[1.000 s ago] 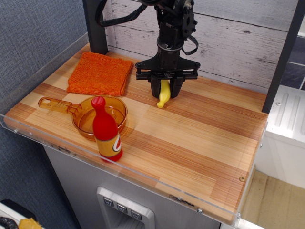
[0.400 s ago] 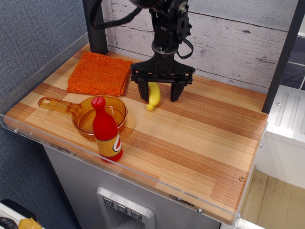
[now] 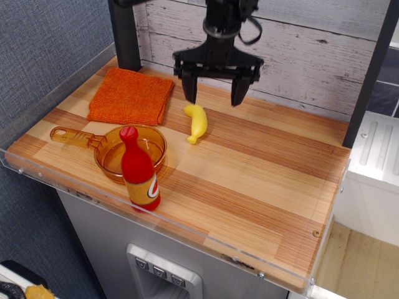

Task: Place the banana next to the orange cloth

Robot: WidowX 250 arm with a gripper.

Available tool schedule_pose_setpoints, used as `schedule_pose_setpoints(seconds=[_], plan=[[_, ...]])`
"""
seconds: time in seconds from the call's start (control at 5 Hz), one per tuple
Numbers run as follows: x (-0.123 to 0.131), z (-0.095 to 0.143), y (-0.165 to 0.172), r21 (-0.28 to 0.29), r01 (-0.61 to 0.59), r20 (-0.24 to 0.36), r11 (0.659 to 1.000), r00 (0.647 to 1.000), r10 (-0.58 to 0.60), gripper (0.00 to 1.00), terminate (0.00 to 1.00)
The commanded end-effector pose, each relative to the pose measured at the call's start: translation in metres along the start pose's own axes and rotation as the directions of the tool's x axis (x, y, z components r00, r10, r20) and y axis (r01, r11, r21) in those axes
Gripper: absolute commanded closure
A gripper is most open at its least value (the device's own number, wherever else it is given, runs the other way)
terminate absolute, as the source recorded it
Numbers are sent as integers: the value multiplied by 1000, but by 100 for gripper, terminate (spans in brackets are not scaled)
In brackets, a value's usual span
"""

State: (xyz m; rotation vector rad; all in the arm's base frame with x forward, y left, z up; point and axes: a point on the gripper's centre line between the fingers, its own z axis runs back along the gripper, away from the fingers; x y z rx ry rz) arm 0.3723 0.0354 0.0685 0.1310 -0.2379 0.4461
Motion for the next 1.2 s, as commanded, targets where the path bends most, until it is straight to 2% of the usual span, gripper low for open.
schedule_pose_setpoints(seconds=[0.0,0.2,0.4,0.6,0.8,1.0], plan=[[-1,64,48,27,-52,3,998,999,52,0,0],[-9,74,74,55,4,-70,998,998,0,0,0],[-22,77,98,107,102,-104,989,990,-91,0,0],[-35,74,118,118,121,-151,986,983,-102,0,0],[-35,74,118,118,121,-151,986,983,-102,0,0],[-35,74,118,118,121,-151,986,983,-102,0,100]])
